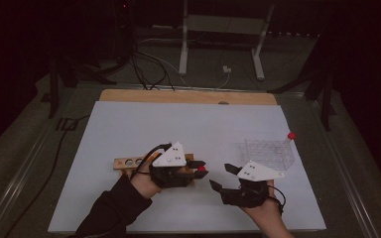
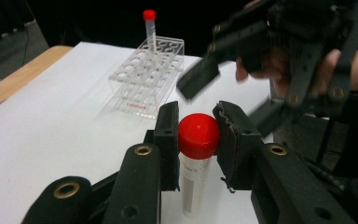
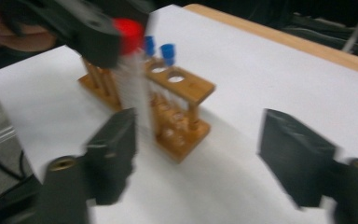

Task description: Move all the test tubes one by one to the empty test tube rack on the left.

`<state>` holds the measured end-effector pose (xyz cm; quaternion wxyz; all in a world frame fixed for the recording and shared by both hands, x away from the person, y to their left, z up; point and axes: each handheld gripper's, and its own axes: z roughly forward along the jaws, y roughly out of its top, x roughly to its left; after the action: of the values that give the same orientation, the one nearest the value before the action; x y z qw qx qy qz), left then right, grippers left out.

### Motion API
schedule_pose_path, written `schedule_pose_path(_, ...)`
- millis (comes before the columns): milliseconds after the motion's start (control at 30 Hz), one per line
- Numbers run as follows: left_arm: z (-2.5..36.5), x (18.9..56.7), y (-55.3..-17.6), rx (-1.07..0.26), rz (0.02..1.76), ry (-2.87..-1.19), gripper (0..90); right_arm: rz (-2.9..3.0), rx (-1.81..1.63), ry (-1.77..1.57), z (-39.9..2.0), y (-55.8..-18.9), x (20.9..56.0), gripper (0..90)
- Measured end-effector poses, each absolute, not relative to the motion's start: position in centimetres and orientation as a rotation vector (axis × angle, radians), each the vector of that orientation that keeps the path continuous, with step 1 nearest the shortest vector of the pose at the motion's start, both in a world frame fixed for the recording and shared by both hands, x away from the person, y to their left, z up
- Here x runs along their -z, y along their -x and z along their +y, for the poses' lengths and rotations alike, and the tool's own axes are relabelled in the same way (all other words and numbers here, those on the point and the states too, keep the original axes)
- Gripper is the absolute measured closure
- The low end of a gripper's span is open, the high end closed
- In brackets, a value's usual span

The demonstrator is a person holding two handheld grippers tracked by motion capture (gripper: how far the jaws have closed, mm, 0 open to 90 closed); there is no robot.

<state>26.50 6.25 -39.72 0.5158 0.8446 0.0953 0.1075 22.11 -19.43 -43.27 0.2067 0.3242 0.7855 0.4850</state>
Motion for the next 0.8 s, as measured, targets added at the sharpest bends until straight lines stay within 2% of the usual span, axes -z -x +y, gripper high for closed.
schedule_pose_path(67, 7.3, 39.5, -26.6, -0.273, 0.25, -2.03, 72.1, 2.176, -1.346, -0.91, -19.8, -22.2, 43.1, 15.8)
schedule_pose_path(267, 10.5, 38.9, -26.6, -0.316, 0.325, -2.016, 72.1, 2.153, -1.334, -0.957, -20.3, -22.5, 43.0, 1.7)
schedule_pose_path(800, 18.2, 38.7, -26.2, -0.433, 0.496, -1.981, 72.0, 2.125, -1.386, -0.947, -21.2, -22.6, 42.9, 0.0)
